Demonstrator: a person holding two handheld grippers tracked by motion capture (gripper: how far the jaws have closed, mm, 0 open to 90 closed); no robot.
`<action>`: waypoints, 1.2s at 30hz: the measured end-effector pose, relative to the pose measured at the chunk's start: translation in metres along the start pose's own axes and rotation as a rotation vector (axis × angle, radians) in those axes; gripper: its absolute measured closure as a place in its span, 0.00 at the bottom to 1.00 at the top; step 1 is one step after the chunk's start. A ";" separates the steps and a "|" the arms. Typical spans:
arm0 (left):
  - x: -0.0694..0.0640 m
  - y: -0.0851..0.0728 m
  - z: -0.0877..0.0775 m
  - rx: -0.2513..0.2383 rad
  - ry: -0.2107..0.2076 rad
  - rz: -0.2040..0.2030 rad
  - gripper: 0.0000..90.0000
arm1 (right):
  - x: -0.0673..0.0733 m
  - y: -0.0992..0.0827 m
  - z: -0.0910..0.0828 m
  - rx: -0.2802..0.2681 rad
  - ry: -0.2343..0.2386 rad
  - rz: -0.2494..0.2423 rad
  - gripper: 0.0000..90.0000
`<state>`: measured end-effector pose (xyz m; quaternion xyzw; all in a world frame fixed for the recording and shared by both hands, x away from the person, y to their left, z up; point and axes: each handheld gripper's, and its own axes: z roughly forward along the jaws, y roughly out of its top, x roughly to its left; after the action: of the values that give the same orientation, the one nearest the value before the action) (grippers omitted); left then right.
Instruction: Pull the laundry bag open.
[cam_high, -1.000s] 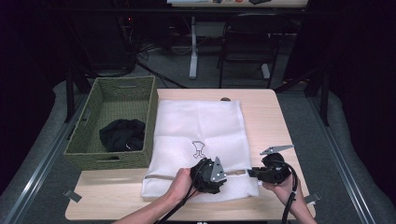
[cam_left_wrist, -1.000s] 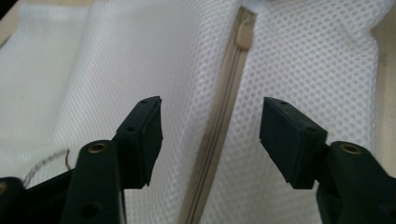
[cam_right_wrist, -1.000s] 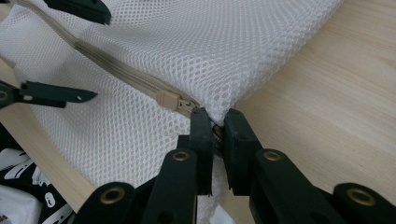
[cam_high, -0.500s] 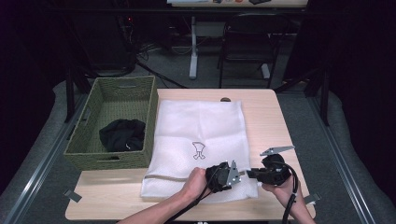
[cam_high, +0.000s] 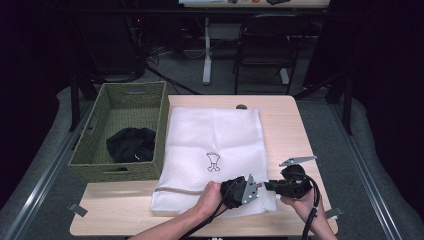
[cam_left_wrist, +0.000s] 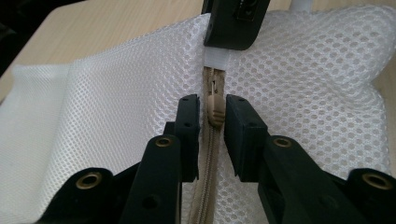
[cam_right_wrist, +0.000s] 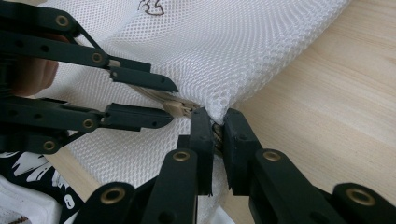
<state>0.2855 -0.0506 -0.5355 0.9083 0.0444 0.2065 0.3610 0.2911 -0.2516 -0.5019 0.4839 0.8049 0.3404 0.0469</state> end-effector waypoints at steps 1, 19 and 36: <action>-0.001 0.000 0.003 0.018 -0.007 0.012 0.85 | 0.000 0.000 0.001 -0.004 0.005 0.006 0.93; -0.001 -0.008 0.008 0.013 -0.007 -0.068 0.86 | 0.004 0.002 0.000 -0.027 0.023 0.008 0.93; 0.002 -0.009 0.010 -0.012 -0.015 -0.104 0.91 | 0.005 0.002 -0.002 -0.039 0.019 -0.004 0.93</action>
<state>0.2917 -0.0501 -0.5473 0.9041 0.0874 0.1808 0.3772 0.2893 -0.2480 -0.4975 0.4780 0.7995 0.3603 0.0495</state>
